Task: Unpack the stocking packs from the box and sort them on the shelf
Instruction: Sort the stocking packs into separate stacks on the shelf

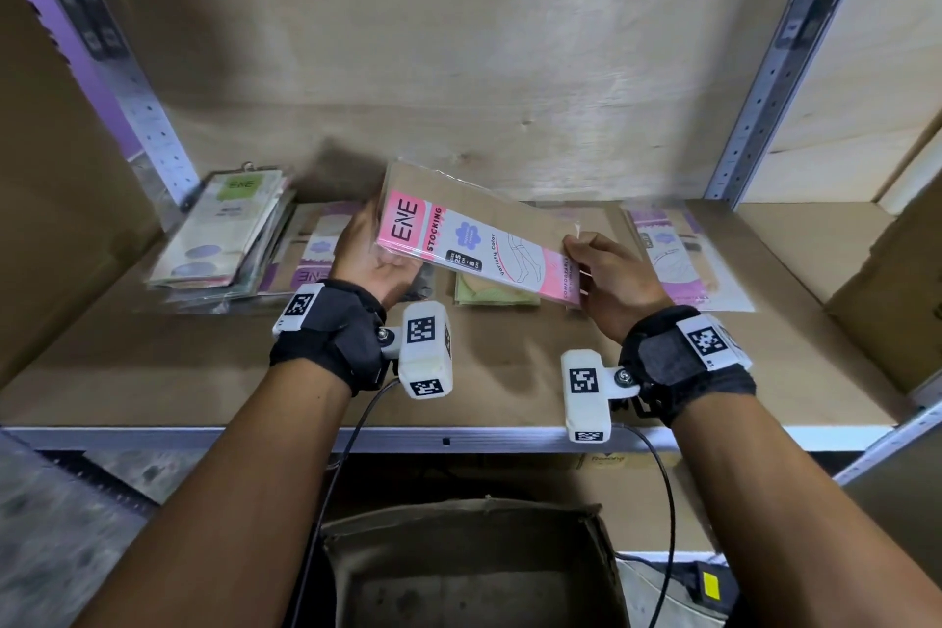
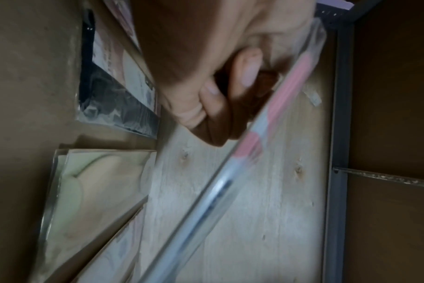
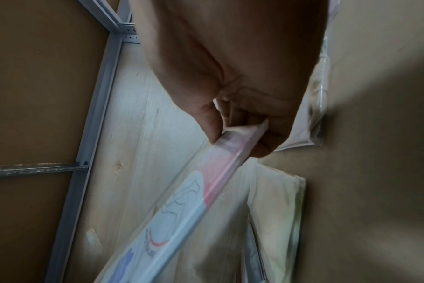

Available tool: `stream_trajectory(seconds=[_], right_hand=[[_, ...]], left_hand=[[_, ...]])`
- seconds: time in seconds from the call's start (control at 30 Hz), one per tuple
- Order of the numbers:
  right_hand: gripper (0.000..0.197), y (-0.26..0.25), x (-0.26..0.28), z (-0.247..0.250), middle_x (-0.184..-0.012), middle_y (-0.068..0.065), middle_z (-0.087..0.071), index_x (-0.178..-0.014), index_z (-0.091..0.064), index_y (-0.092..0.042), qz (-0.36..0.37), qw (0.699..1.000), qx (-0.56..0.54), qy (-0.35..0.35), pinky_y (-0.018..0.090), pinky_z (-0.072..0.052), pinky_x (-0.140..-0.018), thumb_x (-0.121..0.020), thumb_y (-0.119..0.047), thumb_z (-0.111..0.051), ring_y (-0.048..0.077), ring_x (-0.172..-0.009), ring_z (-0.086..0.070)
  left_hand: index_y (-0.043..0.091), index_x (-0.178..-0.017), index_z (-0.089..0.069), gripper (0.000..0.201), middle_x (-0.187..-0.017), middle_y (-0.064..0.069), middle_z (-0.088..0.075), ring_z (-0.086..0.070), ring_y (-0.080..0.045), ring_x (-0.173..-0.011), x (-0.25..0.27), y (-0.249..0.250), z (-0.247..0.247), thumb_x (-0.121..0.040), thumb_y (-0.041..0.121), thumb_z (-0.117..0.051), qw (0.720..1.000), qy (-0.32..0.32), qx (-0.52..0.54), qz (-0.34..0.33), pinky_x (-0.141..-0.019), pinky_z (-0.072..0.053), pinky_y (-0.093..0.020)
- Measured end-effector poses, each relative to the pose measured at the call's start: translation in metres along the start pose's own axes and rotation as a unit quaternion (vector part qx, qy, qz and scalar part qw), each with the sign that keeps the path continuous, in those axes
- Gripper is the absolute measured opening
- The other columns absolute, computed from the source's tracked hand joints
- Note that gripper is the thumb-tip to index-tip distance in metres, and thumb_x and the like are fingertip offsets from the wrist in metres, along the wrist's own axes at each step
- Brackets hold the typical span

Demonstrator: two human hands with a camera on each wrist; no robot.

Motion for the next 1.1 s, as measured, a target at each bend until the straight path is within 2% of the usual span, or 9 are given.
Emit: stream_trajectory(seconds=[0.1,0.2,0.33,0.57,0.67,0.8,0.93,1.03,1.1], right_hand=[[0.031,-0.001,0.000,0.000,-0.077,0.008,-0.065,-0.070,-0.048,-0.017,0.002,1.000,-0.009,-0.016,0.025,-0.047,-0.050,-0.100,-0.017,-0.054,0.021,-0.065,-0.064],[0.030,-0.003,-0.001,0.004,-0.073,0.008,-0.062,-0.071,-0.046,-0.017,-0.003,1.000,-0.015,-0.016,0.027,-0.041,-0.046,-0.100,-0.018,-0.055,0.019,-0.058,-0.062],[0.030,-0.003,-0.003,0.009,-0.073,0.006,-0.069,-0.072,-0.044,-0.018,-0.027,0.994,-0.104,-0.005,0.028,-0.055,-0.059,-0.099,-0.012,-0.057,0.017,-0.066,-0.071],[0.017,0.006,0.001,-0.019,-0.093,0.015,-0.068,-0.095,-0.057,-0.004,-0.041,0.993,-0.083,-0.078,0.033,-0.063,-0.073,-0.088,0.011,-0.059,0.027,-0.082,-0.066],[0.027,0.009,0.006,-0.024,-0.094,0.016,-0.066,-0.105,-0.056,-0.006,-0.034,0.994,0.005,-0.103,0.030,-0.062,-0.072,-0.085,0.011,-0.062,0.032,-0.092,-0.060],[0.023,0.007,0.015,-0.033,-0.091,0.015,-0.073,-0.105,-0.063,-0.004,-0.024,0.985,0.109,-0.131,0.024,-0.053,-0.052,-0.095,-0.025,-0.063,0.022,-0.069,-0.069],[0.042,0.002,0.017,-0.036,-0.066,0.012,-0.064,-0.095,-0.061,-0.001,0.051,0.967,0.215,-0.124,0.022,-0.030,-0.039,-0.103,-0.040,-0.048,0.019,-0.047,-0.047],[0.035,0.003,0.017,-0.038,-0.064,0.015,-0.060,-0.096,-0.057,-0.002,0.067,0.969,0.205,-0.122,0.021,-0.025,-0.038,-0.103,-0.034,-0.048,0.019,-0.046,-0.040],[0.030,0.004,0.017,-0.039,-0.061,0.014,-0.059,-0.097,-0.055,-0.002,0.057,0.977,0.152,-0.136,0.024,-0.023,-0.040,-0.103,-0.031,-0.049,0.020,-0.045,-0.040]], left_hand=[[0.010,-0.085,-0.064,0.034,-0.057,0.000,-0.070,-0.068,-0.011,-0.051,-0.004,-0.002,0.001,-0.103,0.033,-0.046,0.999,-0.028,0.037,0.023,-0.052,-0.057,-0.022],[0.011,-0.102,-0.068,0.049,-0.089,-0.009,-0.072,-0.069,-0.021,-0.080,-0.013,-0.005,0.005,-0.096,0.056,-0.050,0.997,-0.051,0.036,0.040,-0.084,-0.056,-0.034],[0.005,-0.096,-0.072,0.081,-0.091,-0.010,-0.070,-0.063,-0.019,-0.076,-0.023,-0.013,0.006,-0.088,0.078,-0.037,0.989,-0.068,0.114,0.063,-0.067,-0.049,-0.024],[0.017,-0.111,-0.068,0.022,-0.107,-0.005,-0.077,-0.074,-0.022,-0.093,-0.011,-0.030,-0.016,-0.099,0.033,-0.059,0.951,-0.114,-0.286,-0.044,-0.061,-0.056,-0.022],[0.012,-0.117,-0.064,0.027,-0.112,-0.014,-0.073,-0.067,-0.019,-0.074,-0.014,-0.033,-0.014,-0.103,0.031,-0.050,0.882,-0.067,-0.448,-0.129,-0.049,-0.049,-0.022],[0.007,-0.120,-0.061,0.045,-0.124,-0.013,-0.068,-0.066,-0.029,-0.104,-0.012,-0.029,-0.019,-0.106,0.041,-0.035,0.820,-0.034,-0.542,-0.180,-0.090,-0.055,-0.043],[0.006,-0.114,-0.066,0.056,-0.114,-0.012,-0.069,-0.063,-0.028,-0.094,-0.008,-0.025,-0.021,-0.106,0.047,-0.028,0.794,-0.003,-0.569,-0.212,-0.073,-0.048,-0.029],[0.007,-0.109,-0.069,0.057,-0.099,-0.003,-0.067,-0.061,-0.015,-0.073,-0.010,-0.024,-0.016,-0.106,0.048,-0.029,0.799,0.019,-0.562,-0.211,-0.055,-0.045,-0.009],[0.011,-0.110,-0.070,0.056,-0.107,-0.003,-0.071,-0.069,-0.020,-0.085,-0.014,-0.028,-0.013,-0.105,0.050,-0.032,0.843,0.006,-0.508,-0.177,-0.078,-0.058,-0.019]])
Point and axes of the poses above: each hand's wrist, its own x-axis away from the middle knuckle, its own z-axis out of the back of the hand, y = z × x, the point moved 5 cm from there along -x, towards the middle knuckle
